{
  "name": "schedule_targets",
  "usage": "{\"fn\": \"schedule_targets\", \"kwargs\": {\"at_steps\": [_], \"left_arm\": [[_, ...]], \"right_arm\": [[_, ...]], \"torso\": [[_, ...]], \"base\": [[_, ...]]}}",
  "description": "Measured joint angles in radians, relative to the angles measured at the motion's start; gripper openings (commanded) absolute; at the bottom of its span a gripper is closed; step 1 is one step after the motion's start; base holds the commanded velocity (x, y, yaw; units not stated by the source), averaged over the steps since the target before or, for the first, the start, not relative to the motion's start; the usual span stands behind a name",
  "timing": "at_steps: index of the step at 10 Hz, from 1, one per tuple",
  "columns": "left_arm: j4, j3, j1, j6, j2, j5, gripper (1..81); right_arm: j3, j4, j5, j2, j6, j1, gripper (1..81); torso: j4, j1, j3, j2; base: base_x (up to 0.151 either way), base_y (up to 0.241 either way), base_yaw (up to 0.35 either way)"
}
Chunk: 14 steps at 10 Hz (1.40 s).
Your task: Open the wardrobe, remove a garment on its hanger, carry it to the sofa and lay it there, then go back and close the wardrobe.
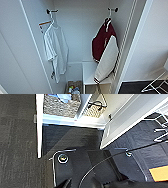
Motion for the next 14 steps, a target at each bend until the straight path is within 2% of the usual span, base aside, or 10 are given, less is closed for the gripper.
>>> {"fn": "schedule_targets", "kwargs": {"at_steps": [2,4,5,6,8,9,11,13,14], "left_arm": [[-0.001,-0.137,0.003,-0.024,0.13,0.073,81.1],[-0.006,-0.25,-0.003,-0.044,0.224,0.178,81.1],[-0.006,-0.274,-0.008,-0.047,0.259,0.238,81.1],[-0.007,-0.284,-0.018,-0.047,0.282,0.302,81.1],[-0.007,-0.293,-0.047,-0.047,0.298,0.382,81.1],[-0.007,-0.297,-0.056,-0.047,0.301,0.386,81.1],[-0.008,-0.299,-0.052,-0.047,0.307,0.39,81.1],[-0.008,-0.3,-0.054,-0.045,0.319,0.393,81.1],[-0.007,-0.299,-0.055,-0.042,0.32,0.392,81.1]], "right_arm": [[-0.171,0.0,-0.013,0.126,0.006,-0.034,81.1],[-0.329,-0.009,-0.03,0.236,0.009,-0.069,81.1],[-0.389,-0.023,-0.039,0.285,0.01,-0.076,81.1],[-0.467,-0.073,-0.051,0.358,0.01,-0.078,81.1],[-0.537,-0.226,-0.092,0.449,0.009,-0.082,81.1],[-0.561,-0.387,-0.106,0.471,0.009,-0.088,81.1],[-0.584,-0.592,-0.108,0.47,0.01,-0.079,81.1],[-0.59,-0.746,-0.106,0.518,0.009,-0.054,81.1],[-0.582,-0.789,-0.099,0.544,0.009,-0.037,81.1]], "torso": [[0.0,0.0,0.0,0.0],[0.0,0.0,0.0,0.0],[0.0,0.0,0.0,0.0],[0.0,0.0,0.0,0.0],[0.0,0.0,0.0,-0.001],[0.0,0.0,0.0,-0.001],[0.0,0.0,0.0,-0.001],[0.0,0.0,0.001,-0.001],[0.0,0.0,0.001,-0.001]], "base": [[0.0,0.0,0.0],[0.0,0.0,0.0],[0.0,0.0,0.0],[0.0,0.0,0.0],[0.0,0.0,0.0],[0.0,0.0,0.0],[0.0,0.0,0.0],[0.0,0.0,0.0],[0.0,0.0,0.0]]}}
